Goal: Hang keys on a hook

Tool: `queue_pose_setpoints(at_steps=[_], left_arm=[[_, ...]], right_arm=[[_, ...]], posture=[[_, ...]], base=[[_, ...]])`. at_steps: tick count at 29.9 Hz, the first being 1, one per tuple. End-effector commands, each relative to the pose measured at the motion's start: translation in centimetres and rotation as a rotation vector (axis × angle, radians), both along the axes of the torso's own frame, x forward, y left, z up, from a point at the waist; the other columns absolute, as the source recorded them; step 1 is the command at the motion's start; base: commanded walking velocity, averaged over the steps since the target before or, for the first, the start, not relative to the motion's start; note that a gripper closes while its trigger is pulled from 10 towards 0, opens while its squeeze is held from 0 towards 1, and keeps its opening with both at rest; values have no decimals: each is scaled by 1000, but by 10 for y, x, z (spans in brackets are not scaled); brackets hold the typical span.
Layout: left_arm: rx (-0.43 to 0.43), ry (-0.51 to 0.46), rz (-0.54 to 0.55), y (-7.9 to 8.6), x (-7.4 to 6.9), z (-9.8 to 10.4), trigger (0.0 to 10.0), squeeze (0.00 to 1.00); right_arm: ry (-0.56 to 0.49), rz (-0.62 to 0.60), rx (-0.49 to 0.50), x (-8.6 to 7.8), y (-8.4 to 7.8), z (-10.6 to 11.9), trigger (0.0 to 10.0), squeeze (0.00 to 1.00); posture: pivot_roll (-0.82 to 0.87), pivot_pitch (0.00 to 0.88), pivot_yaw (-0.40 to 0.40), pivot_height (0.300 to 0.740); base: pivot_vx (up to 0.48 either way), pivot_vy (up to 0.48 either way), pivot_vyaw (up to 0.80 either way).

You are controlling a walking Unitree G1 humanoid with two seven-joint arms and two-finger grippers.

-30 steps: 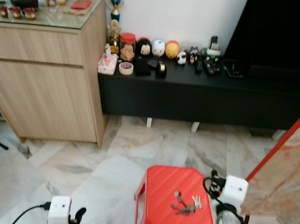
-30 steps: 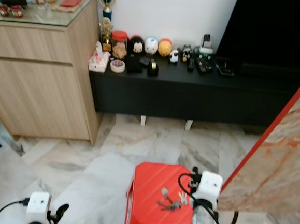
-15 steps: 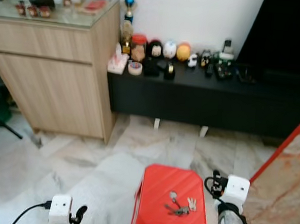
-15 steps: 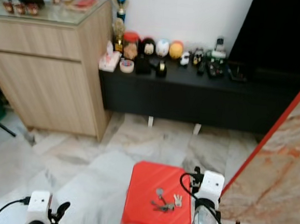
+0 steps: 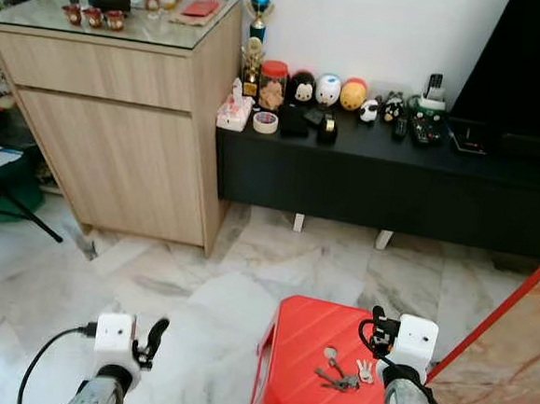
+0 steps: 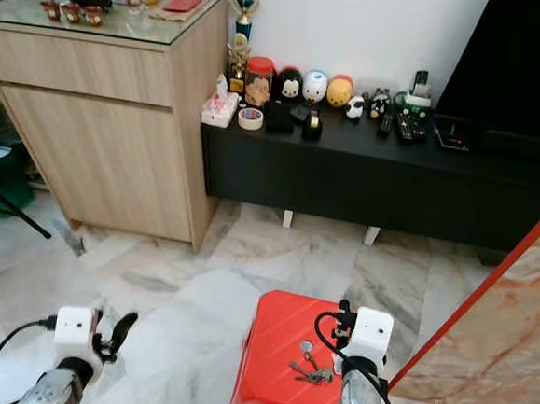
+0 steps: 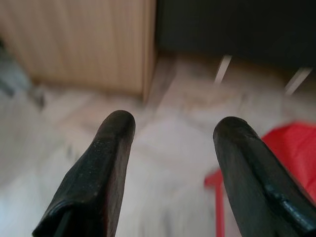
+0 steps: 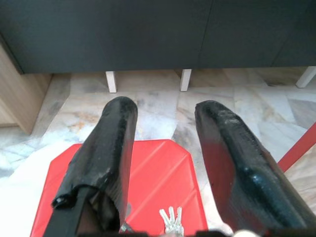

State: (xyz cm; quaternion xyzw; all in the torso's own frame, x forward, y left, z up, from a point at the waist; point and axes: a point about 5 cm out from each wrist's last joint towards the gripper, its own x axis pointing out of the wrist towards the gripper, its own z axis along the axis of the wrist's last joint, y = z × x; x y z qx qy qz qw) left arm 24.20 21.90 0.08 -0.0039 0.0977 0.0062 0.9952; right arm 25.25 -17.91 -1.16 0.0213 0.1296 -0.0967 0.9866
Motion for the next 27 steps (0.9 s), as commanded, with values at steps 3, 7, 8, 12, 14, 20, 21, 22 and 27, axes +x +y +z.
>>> queue_pose_setpoints(at_steps=[3,7,8,12,14,20,21,22,27], left_arm=[[-19,-82,2,-3,0,12,10000,0],[-21,-121,-6,-4,-3,20,10000,0],[-23,-126,-6,-5,-3,21,10000,0],[-29,-126,-5,-6,-2,24,10000,0],[-32,-129,-10,-7,-2,25,10000,0],[-37,-122,-23,-10,-4,28,10000,0],[-38,-121,-23,-10,-5,28,10000,0],[-39,-117,-22,-10,-6,28,10000,0],[-41,-112,-24,-11,-7,28,10000,0]], right_arm=[[14,-5,-2,-1,-2,-1,10000,0],[12,-5,-2,-1,-3,-1,10000,0],[13,-5,-2,-1,-3,-1,10000,0],[13,-1,-3,-1,-3,-1,10000,0],[9,-2,-3,0,-3,0,10000,0],[10,-1,-4,1,-4,0,10000,0],[10,-2,-2,0,-3,0,10000,0],[11,-1,0,0,-2,-1,10000,0],[12,6,1,-1,0,-1,10000,0]], posture=[[42,0,-72,740],[43,0,-75,740],[43,0,-75,740],[34,0,-73,740],[32,0,-71,740],[33,0,-71,740],[33,0,-71,740],[34,0,-71,740],[35,0,-69,740]], base=[[0,0,0],[0,0,0],[0,0,0],[0,0,0],[0,0,0],[216,0,0],[289,0,0],[304,0,0],[310,0,0]])
